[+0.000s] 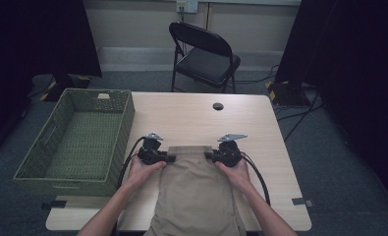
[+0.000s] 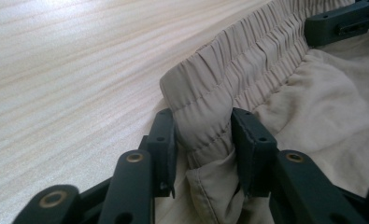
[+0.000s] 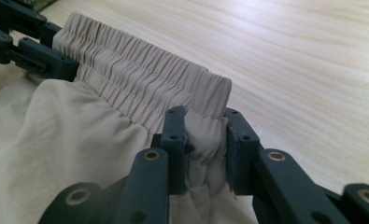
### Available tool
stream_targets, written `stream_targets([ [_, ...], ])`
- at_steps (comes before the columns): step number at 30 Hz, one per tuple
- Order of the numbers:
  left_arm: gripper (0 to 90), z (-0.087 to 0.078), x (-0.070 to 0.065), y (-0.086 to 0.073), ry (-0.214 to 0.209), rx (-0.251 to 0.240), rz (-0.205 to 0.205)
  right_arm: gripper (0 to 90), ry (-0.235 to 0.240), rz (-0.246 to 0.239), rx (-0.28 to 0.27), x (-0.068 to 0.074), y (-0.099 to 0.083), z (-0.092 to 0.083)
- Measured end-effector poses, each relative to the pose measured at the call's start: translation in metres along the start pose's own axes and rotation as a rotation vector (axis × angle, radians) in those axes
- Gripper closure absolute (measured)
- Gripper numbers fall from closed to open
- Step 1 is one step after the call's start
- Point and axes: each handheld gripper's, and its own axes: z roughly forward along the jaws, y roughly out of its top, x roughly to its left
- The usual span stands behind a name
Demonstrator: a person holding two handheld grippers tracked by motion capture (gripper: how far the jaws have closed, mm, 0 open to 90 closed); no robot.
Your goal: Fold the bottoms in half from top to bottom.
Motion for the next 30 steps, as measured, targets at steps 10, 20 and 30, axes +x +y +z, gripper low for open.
stream_targets([
  [10, 67.4, -0.011, -0.008, 0.007, -0.004, -0.102, 0.034, 73.3, 0.005, 0.013, -0.078, -0.003, 0.015, -0.017],
  [20, 68.0, -0.033, -0.017, 0.021, -0.013, -0.189, 0.067, 73.4, 0.019, 0.013, -0.15, 0.0, 0.027, -0.034],
  [30, 68.1, -0.052, -0.031, 0.025, -0.001, -0.237, 0.098, 73.4, 0.02, -0.012, -0.194, 0.008, 0.038, -0.05],
])
